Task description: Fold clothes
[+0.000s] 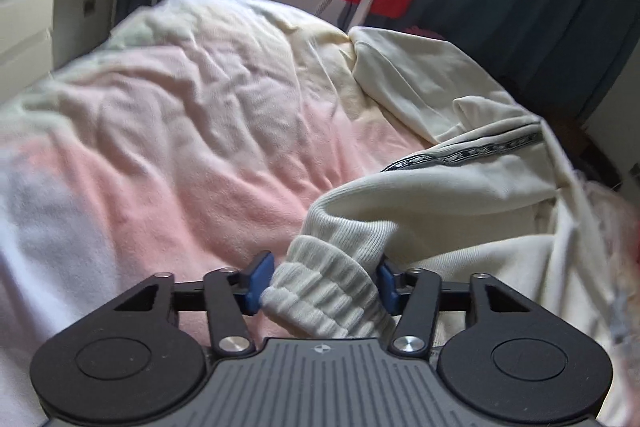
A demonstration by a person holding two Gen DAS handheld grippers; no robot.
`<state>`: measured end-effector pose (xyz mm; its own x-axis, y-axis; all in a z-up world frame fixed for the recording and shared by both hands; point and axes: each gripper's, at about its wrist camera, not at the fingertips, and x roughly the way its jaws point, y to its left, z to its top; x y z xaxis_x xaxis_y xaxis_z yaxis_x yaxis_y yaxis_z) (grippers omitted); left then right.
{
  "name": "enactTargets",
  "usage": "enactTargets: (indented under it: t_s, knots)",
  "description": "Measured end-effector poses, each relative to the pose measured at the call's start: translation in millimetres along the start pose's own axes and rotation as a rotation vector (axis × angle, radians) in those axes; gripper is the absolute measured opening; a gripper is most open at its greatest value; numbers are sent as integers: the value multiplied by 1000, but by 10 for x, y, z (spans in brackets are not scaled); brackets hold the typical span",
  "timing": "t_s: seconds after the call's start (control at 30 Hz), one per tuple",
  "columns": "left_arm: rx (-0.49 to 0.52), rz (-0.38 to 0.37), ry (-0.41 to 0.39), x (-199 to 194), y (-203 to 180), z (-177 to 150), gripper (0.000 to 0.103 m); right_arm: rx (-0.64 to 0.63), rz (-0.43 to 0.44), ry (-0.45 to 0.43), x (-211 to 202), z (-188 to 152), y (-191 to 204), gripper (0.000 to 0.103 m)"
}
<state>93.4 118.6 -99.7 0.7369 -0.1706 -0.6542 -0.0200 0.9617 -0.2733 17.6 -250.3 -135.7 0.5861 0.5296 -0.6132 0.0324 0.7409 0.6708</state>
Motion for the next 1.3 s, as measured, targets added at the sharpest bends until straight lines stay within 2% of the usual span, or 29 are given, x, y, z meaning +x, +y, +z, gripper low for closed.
enactTargets:
  t_s: [0.07,0.2,0.27,0.4,0.53,0.63,0.7,0.77,0.9,1.0,1.07,1.13,1.17,1.2,1.3]
  knots:
    - [16,16,-52,-83,-70,44,39,28,22,-43,-82,-37,78,29]
    - [-53,12,-147,-317,-68,371,26,102,85,-104,-188,-144,250,28]
    - [-60,39,-187,-418,-6,674,19,119,130,-117,-161,-212,441,27]
    - [-55,115,-259,-607,160,1379,18,116,227,-135,40,-293,1033,27]
    - [-72,235,-299,-659,532,2101,18,101,332,-123,613,-247,1742,27]
    - [-50,356,-290,-407,921,2485,19,114,391,-77,1245,-203,2214,27]
    - [-36,428,-268,-191,1203,2704,19,118,393,-27,1706,-174,2457,27]
    - [-61,440,-207,95,1561,2836,19,123,389,14,2079,-130,2599,27]
    - [-122,414,-90,712,2100,2931,21,118,378,68,2614,-25,2726,27]
    - [-184,404,-7,1037,2319,2887,27,104,364,114,2899,64,2760,29]
    - [-197,404,28,1145,2383,2865,36,79,354,148,3000,136,2774,29]
    - [-190,407,32,1149,2387,2870,43,42,352,173,3011,199,2815,30]
    - [-182,413,31,1124,2391,2870,51,25,351,184,3009,224,2839,30]
    - [-167,424,27,1081,2378,2859,55,13,347,197,2984,209,2854,31]
    - [-87,461,-2,842,2256,2806,73,-15,326,228,2971,217,2898,36]
